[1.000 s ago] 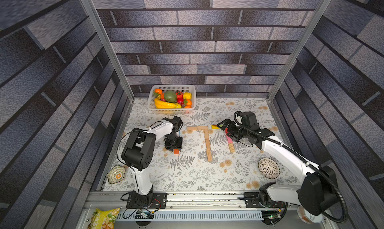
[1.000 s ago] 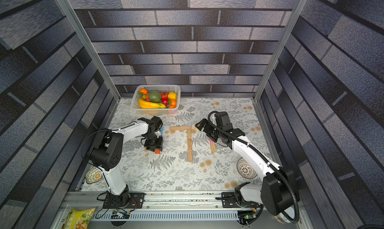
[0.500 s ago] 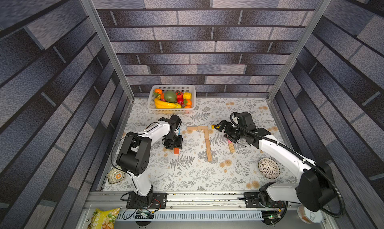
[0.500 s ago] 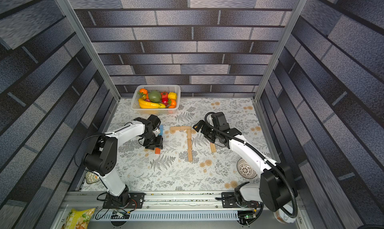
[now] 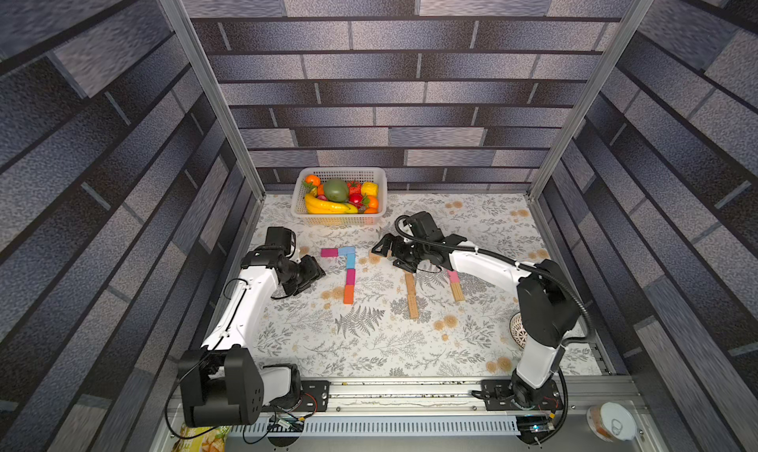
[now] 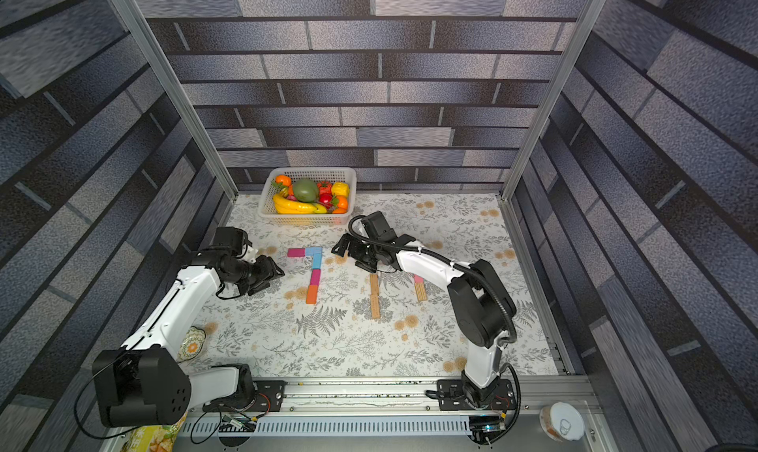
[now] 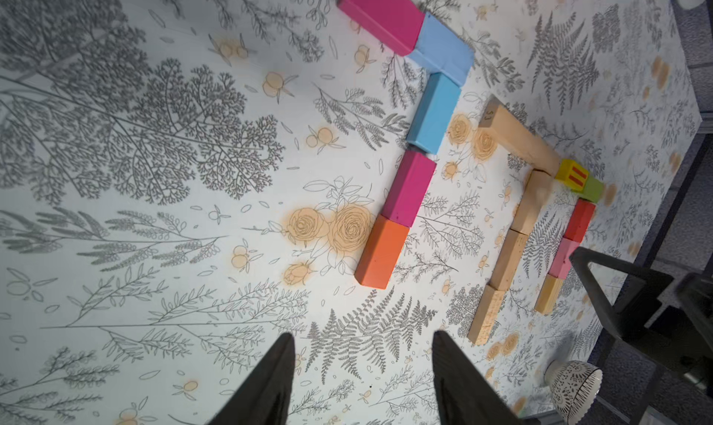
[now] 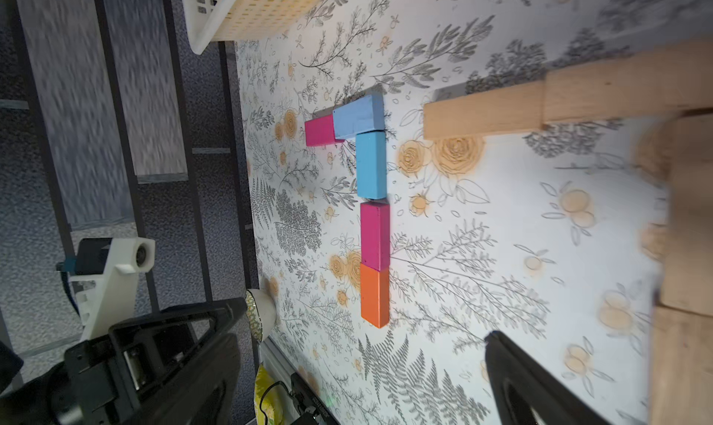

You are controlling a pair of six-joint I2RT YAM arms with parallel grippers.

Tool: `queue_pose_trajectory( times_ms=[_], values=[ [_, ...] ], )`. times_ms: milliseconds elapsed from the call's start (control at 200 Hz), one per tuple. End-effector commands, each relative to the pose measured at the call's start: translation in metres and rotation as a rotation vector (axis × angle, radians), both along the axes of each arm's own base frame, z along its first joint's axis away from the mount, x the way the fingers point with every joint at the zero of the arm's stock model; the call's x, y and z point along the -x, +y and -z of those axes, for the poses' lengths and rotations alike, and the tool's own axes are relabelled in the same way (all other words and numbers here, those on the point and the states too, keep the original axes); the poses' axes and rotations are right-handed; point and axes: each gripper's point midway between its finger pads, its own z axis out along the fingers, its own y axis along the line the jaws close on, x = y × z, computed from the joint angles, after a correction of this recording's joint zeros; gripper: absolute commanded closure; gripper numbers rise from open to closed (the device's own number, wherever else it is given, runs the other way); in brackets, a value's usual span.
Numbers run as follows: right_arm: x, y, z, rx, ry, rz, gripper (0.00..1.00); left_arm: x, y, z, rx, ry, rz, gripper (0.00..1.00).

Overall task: Assemble the number 7 with building blocks
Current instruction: Assemble the building block at the center of the board, then adjust the building block at the center of the board.

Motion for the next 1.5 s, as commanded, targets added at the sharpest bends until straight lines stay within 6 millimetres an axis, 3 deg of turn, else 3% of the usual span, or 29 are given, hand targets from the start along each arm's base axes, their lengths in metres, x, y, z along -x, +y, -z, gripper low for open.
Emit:
queue_pose_trajectory(
  times_ms=[0, 50, 75, 195, 461, 977, 1498],
  values=[
    [0.001, 0.035, 0.002, -0.050, 0.011, -0.055, 0.00, 0.012, -0.003, 0.002, 0.057, 0.037, -0.043, 0.40],
    [0.002, 0.049, 0.004, -0.064, 0.017, -0.072, 0.00, 0.016, 0.002, 0.005, 0.075, 0.047, -0.080, 0.40],
    [0.003, 0.054, 0.023, -0.045, 0.042, -0.079, 0.00, 0.017, 0.005, 0.006, 0.087, 0.046, -0.099, 0.40],
    [0.007, 0.071, 0.040, -0.054, 0.071, -0.089, 0.00, 0.026, 0.013, 0.011, 0.108, 0.064, -0.140, 0.40],
    [0.015, 0.083, 0.065, -0.063, 0.109, -0.083, 0.00, 0.028, 0.011, 0.017, 0.127, 0.080, -0.148, 0.40],
    [0.009, 0.095, 0.087, -0.092, 0.151, -0.061, 0.00, 0.025, 0.015, 0.018, 0.128, 0.088, -0.150, 0.40],
    [0.008, 0.097, 0.094, -0.103, 0.170, -0.051, 0.00, 0.021, 0.016, 0.017, 0.135, 0.092, -0.149, 0.40]
  ],
)
